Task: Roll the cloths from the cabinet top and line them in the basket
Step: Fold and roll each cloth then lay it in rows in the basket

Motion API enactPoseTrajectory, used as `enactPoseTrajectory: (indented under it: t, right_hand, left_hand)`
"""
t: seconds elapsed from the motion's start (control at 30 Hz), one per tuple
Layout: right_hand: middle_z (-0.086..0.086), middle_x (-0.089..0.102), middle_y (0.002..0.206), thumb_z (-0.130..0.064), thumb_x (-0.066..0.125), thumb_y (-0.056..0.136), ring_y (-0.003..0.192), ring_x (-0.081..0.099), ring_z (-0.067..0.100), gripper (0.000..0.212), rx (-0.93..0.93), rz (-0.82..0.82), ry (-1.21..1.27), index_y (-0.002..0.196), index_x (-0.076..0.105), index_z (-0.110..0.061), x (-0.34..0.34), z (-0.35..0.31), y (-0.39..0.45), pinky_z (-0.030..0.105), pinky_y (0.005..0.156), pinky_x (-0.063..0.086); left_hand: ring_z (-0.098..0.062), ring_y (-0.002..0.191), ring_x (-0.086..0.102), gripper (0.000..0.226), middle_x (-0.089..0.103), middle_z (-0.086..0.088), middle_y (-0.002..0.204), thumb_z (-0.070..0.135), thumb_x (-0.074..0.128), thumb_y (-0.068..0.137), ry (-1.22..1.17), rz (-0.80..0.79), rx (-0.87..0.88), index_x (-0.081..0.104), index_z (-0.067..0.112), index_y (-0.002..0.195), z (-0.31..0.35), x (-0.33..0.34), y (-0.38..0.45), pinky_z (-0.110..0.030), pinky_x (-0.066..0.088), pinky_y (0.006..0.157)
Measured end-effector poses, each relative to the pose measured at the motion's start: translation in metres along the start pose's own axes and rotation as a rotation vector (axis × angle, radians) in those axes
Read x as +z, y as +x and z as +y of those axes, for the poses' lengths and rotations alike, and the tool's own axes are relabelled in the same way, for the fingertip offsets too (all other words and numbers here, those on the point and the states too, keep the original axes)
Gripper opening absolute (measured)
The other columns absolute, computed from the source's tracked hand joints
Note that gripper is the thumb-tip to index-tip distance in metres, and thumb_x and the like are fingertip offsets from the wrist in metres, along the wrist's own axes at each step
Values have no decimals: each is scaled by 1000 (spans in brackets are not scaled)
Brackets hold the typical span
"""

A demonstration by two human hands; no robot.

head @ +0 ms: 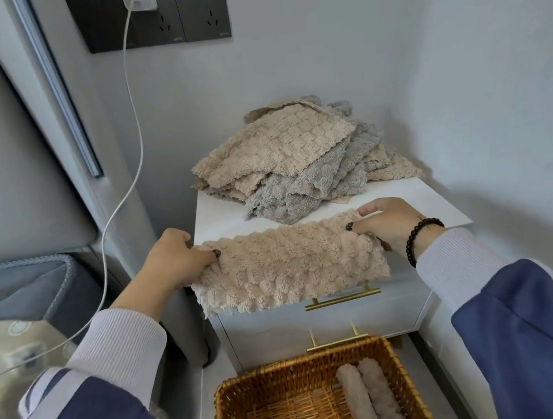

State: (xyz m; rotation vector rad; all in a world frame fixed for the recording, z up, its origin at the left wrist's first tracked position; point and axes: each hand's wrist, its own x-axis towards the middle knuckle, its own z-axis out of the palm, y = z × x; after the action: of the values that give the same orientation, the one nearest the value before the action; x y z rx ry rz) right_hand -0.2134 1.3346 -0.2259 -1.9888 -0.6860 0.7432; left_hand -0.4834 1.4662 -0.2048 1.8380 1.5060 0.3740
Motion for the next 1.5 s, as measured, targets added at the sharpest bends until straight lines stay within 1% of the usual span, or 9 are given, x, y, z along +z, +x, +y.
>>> enactPoseTrajectory:
  t: [0.17, 0.33, 0.6, 0.77, 0.9, 1.0, 1.1, 1.33, 1.5]
  right_hand:
    - [5, 53, 68, 4, 66, 82, 51, 42, 14, 19, 4, 69, 85, 84, 57, -13, 4, 1, 12, 25, 49, 35]
    - [2, 52, 82, 1, 61, 86, 63, 45, 12, 26, -63, 129, 44, 76, 50, -21, 8, 2, 25, 24, 53, 35]
    - [7, 53, 135, 9, 63, 79, 88, 58, 7, 38, -135, 17, 132, 102, 62, -22, 9, 1, 23, 36, 71, 52]
    - [11, 47, 143, 11, 63, 81, 113, 57, 21, 42, -179, -7, 50, 106, 60, -23, 4, 0, 17, 34, 74, 52]
    - [7, 44, 146, 10, 61, 83, 76, 62, 10, 44, -206, -42, -55, 114, 57, -22, 0, 0, 13, 14, 43, 42]
    - [4, 44, 147, 9, 62, 82, 122, 50, 9, 46, -227, -52, -124, 115, 57, -23, -2, 0, 12, 9, 51, 42]
    - [3, 43, 147, 9, 63, 81, 135, 40, 11, 48, -229, -60, -161, 118, 57, -22, -3, -1, 8, 12, 62, 46]
    - [4, 44, 144, 5, 62, 83, 88, 60, 14, 53, -270, -39, -325, 127, 51, -23, -2, -1, 2, 18, 54, 43]
    - [-17, 45, 94, 2, 62, 84, 53, 48, 6, 51, -250, -10, -362, 129, 51, -21, -1, 0, 1, 15, 44, 35]
  left_hand:
    - [-25, 96, 61, 59, 61, -7, 115, 14, 70, 84, -55, 50, 91, 45, 16, 138, 1, -1, 11, -33, 50, 76]
    - [-15, 101, 60, 42, 65, -3, 116, 5, 63, 87, -169, 124, 200, 62, 28, 123, 1, 2, 19, -20, 46, 64]
    - [-16, 52, 49, 47, 64, 3, 80, -5, 60, 84, -114, 21, 174, 66, 22, 122, -1, 5, 23, -26, 43, 54]
    - [-24, 77, 59, 50, 70, -9, 107, -4, 66, 83, -114, -47, 132, 62, 21, 126, -2, 3, 22, -49, 56, 81]
    - [-30, 94, 66, 54, 61, -5, 127, -3, 66, 85, -97, -110, 119, 56, 18, 133, -5, 1, 21, -47, 55, 87]
    - [-24, 121, 56, 59, 54, -4, 138, -3, 65, 85, -34, -128, 146, 51, 16, 139, -8, -1, 21, -39, 51, 96]
    - [-21, 130, 48, 62, 49, -5, 144, -2, 64, 85, 22, -137, 180, 46, 14, 142, -10, -3, 19, -35, 45, 103]
    - [-22, 131, 47, 67, 42, -4, 149, 1, 61, 85, 152, -141, 236, 40, 17, 146, -11, -3, 14, -26, 42, 94]
    - [-18, 117, 55, 73, 41, -3, 150, 11, 65, 86, 282, -136, 264, 33, 23, 150, -8, -3, 8, -21, 42, 85]
